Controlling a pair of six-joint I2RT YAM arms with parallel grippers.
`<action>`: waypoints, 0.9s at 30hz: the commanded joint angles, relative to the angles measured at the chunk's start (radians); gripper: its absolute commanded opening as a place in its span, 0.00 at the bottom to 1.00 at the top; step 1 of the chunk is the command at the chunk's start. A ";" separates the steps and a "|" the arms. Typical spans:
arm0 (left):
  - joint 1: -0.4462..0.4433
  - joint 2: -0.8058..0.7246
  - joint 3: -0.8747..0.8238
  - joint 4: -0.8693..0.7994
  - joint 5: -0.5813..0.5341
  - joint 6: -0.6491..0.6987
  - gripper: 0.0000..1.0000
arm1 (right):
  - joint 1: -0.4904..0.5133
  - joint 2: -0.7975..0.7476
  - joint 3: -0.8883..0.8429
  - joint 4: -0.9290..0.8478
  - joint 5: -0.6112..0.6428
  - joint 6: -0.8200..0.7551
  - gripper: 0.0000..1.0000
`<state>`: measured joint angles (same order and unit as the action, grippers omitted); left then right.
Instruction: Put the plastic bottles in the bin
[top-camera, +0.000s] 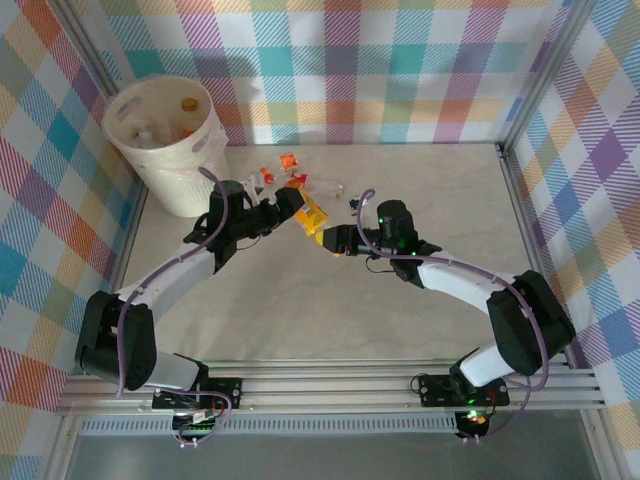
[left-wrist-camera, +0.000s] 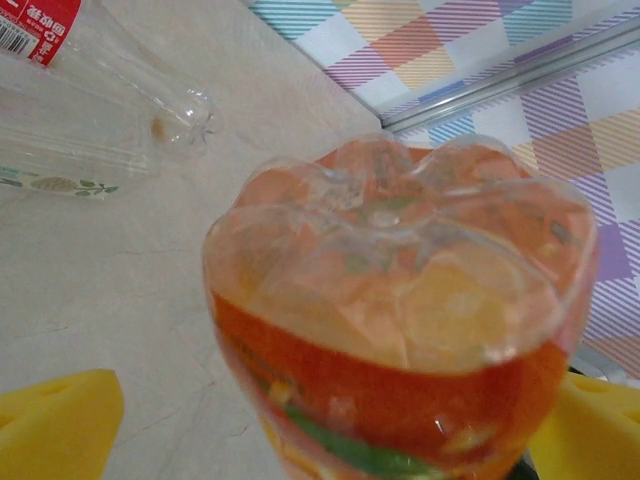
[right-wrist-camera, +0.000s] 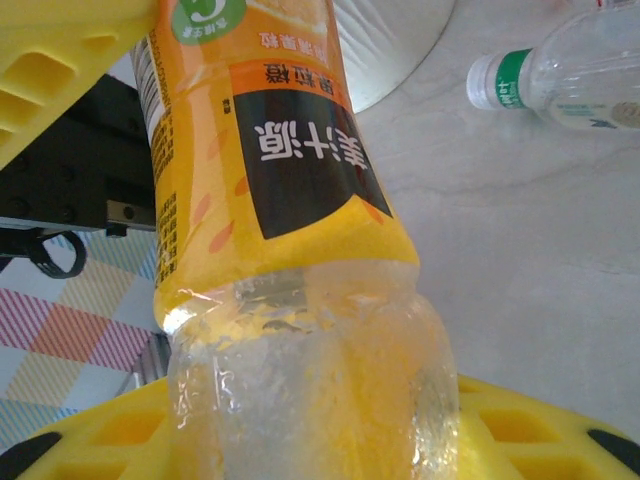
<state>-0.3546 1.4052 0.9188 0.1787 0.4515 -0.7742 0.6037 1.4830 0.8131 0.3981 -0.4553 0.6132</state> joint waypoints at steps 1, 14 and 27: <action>-0.018 0.022 0.029 0.067 -0.022 -0.025 0.98 | 0.016 0.004 0.000 0.109 -0.071 0.025 0.42; -0.038 0.010 0.006 0.137 -0.029 -0.025 0.61 | 0.033 0.055 0.012 0.170 -0.110 0.044 0.50; -0.034 -0.139 0.097 -0.150 -0.259 0.210 0.56 | 0.028 -0.190 0.068 -0.174 0.188 -0.383 1.00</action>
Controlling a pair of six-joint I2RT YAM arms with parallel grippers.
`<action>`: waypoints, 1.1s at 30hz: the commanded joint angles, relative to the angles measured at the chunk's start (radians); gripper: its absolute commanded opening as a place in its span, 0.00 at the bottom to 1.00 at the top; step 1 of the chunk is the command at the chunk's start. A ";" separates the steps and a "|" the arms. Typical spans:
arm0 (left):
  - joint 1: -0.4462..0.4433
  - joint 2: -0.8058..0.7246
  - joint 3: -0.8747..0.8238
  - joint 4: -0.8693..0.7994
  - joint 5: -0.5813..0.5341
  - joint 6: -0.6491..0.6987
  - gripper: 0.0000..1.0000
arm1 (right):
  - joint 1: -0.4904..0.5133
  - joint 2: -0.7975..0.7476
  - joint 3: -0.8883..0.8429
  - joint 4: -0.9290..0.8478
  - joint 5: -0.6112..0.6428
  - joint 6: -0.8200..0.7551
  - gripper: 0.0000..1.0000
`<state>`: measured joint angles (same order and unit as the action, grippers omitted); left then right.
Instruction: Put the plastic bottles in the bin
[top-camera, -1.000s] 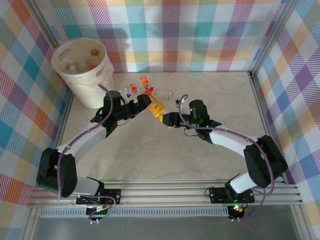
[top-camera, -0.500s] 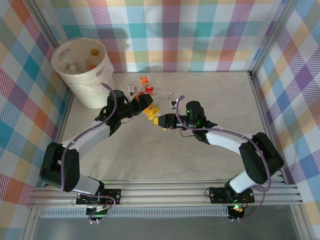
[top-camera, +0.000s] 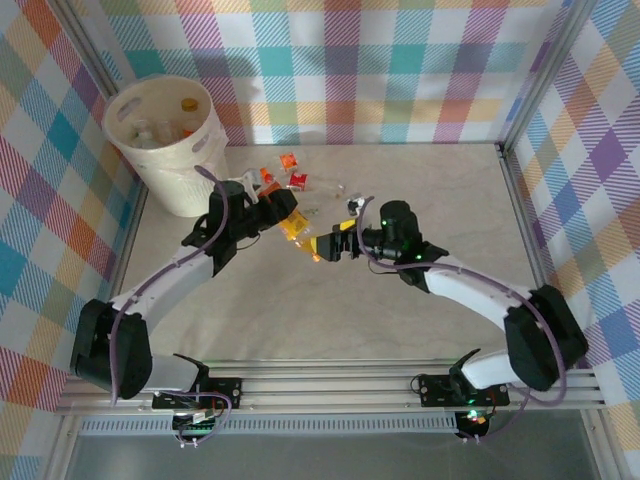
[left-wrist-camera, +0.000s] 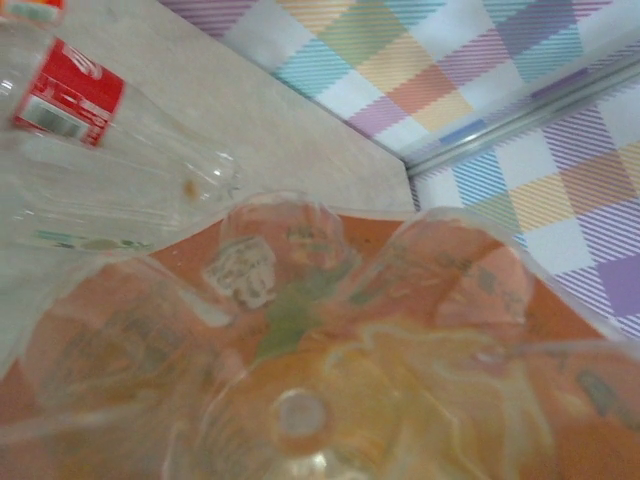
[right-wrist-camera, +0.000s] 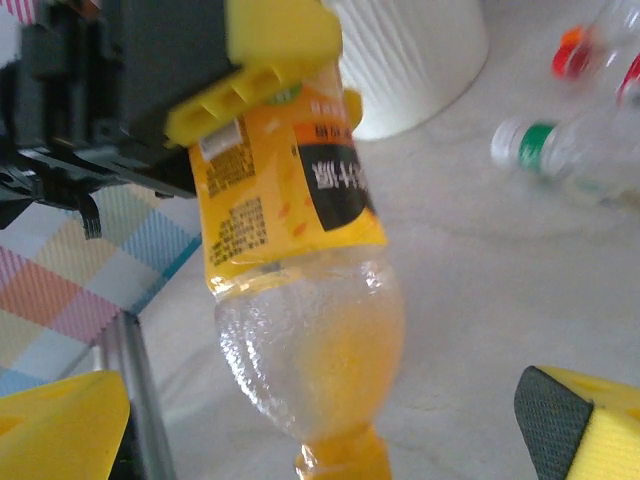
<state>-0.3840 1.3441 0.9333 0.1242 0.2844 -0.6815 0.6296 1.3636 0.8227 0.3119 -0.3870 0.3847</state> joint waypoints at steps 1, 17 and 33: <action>-0.002 -0.101 0.117 -0.153 -0.122 0.162 0.56 | 0.002 -0.088 0.069 -0.107 0.153 -0.174 1.00; 0.149 0.087 0.991 -0.569 -0.795 0.758 0.56 | 0.001 -0.203 0.027 -0.181 0.457 -0.123 1.00; 0.454 0.748 1.671 -0.791 -0.426 0.776 0.58 | 0.001 -0.252 0.022 -0.338 0.555 -0.051 1.00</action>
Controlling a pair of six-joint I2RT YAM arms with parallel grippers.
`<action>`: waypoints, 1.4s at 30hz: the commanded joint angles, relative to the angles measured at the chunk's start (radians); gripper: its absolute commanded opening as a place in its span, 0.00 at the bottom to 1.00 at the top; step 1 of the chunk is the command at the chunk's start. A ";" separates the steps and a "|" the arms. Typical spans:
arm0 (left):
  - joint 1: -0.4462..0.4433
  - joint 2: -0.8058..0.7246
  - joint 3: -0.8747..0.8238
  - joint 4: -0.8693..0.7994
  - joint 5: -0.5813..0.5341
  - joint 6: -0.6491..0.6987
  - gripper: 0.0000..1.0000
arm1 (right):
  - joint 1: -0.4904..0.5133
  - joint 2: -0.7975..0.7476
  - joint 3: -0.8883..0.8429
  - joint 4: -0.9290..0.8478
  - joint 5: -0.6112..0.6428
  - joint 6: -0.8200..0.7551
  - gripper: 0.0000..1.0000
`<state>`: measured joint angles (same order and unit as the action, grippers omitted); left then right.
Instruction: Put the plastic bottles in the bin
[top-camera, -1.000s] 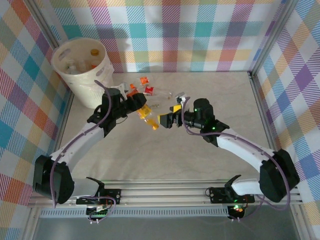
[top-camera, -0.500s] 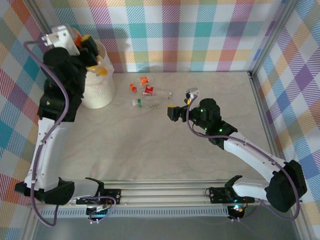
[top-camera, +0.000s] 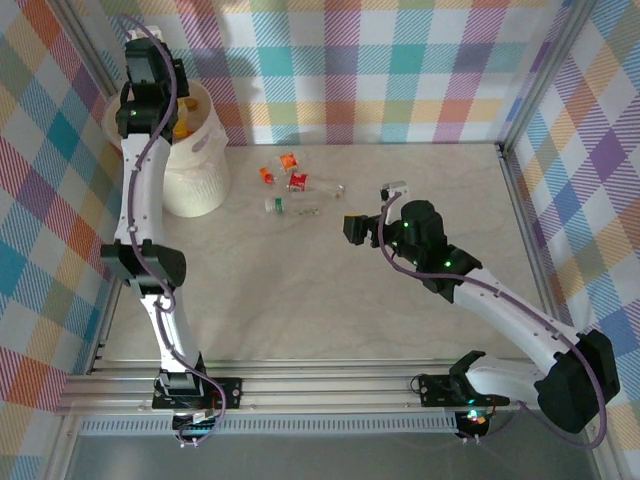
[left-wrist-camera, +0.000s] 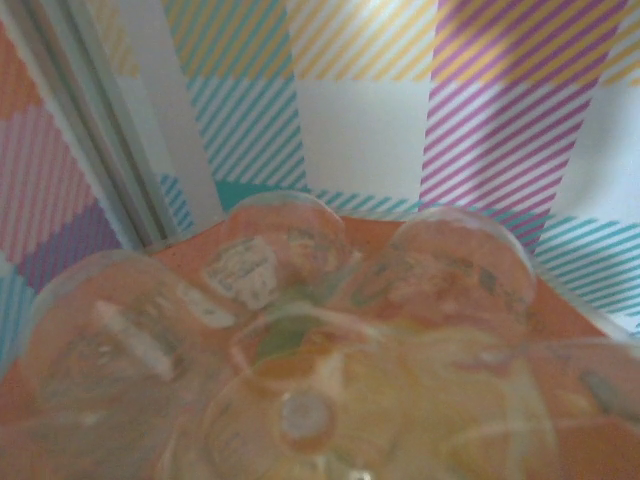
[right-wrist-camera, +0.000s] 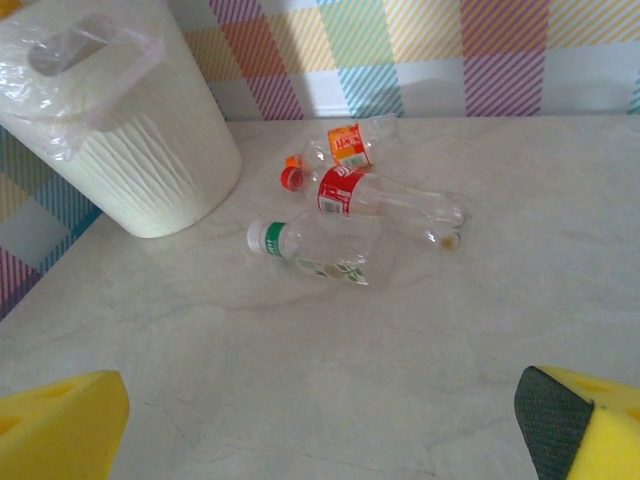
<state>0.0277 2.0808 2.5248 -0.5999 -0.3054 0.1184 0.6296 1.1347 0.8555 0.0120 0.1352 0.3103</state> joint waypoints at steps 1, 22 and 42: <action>0.054 0.024 0.079 -0.070 0.211 -0.039 0.58 | 0.001 -0.023 -0.009 -0.044 0.036 0.024 1.00; 0.118 0.165 0.080 -0.080 0.724 -0.040 0.86 | 0.001 -0.041 0.001 -0.109 0.085 0.047 1.00; 0.005 -0.065 -0.043 -0.091 0.519 -0.247 1.00 | -0.002 -0.005 0.004 -0.156 0.139 0.136 1.00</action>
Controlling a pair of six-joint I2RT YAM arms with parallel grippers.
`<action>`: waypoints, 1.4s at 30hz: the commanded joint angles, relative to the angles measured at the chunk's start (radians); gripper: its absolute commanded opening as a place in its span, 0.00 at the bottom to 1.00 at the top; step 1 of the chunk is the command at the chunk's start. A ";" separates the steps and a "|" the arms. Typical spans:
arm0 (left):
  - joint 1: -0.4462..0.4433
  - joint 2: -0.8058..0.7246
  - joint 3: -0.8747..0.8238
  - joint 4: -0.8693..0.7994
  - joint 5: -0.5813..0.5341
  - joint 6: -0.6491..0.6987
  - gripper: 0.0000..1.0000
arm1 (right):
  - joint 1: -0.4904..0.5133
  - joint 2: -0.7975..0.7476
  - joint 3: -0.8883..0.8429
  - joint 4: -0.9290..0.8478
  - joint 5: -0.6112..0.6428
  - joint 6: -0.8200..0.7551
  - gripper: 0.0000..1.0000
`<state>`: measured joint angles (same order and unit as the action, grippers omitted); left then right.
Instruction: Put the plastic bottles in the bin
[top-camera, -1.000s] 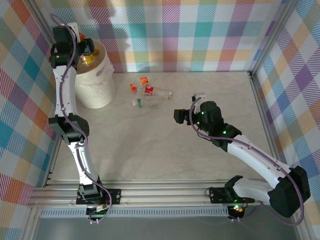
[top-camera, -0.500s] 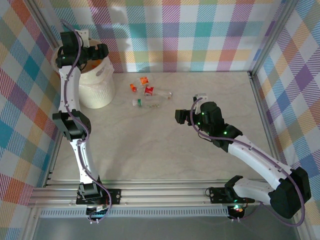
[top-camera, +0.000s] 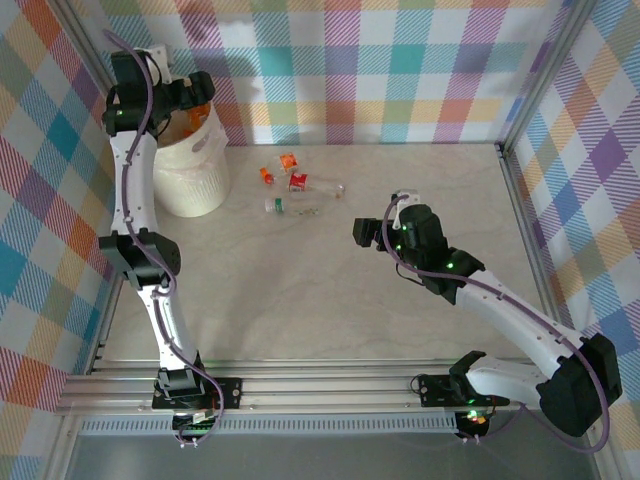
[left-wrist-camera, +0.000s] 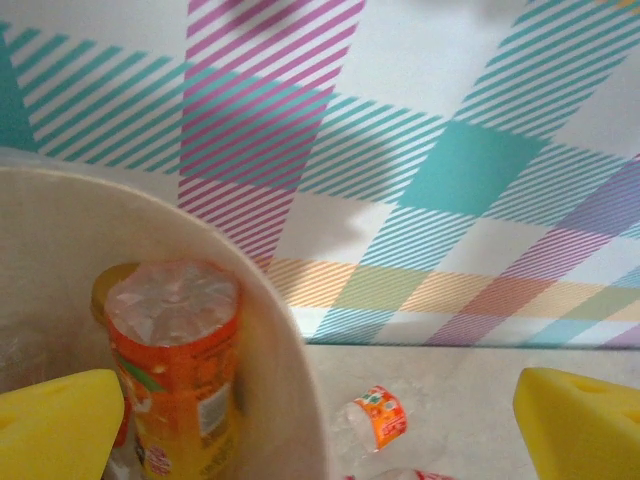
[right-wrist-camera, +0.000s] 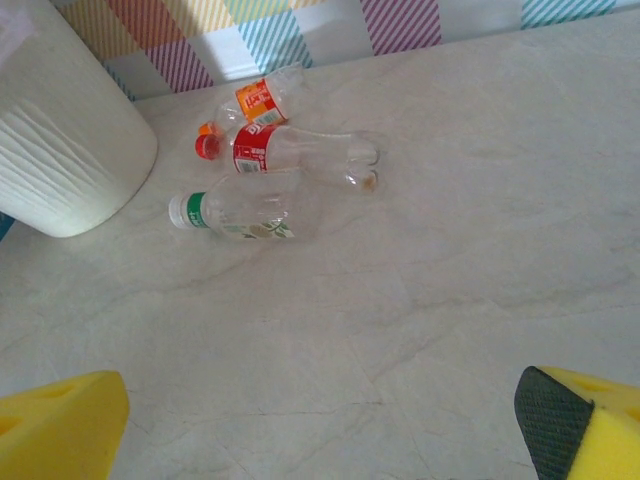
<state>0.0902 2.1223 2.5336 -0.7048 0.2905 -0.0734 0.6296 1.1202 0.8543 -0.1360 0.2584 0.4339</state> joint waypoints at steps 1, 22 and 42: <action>-0.077 -0.142 -0.104 0.042 -0.091 -0.066 1.00 | -0.001 0.010 0.003 -0.008 0.017 0.014 1.00; -0.465 -0.340 -0.806 0.225 0.049 0.206 1.00 | -0.002 -0.117 -0.064 -0.002 0.000 0.029 1.00; -0.421 0.218 -0.460 0.108 0.037 0.312 1.00 | -0.002 -0.155 -0.087 -0.010 0.040 0.013 1.00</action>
<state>-0.3367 2.3123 2.0415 -0.5747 0.3061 0.2115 0.6296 0.9783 0.7811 -0.1524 0.2806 0.4591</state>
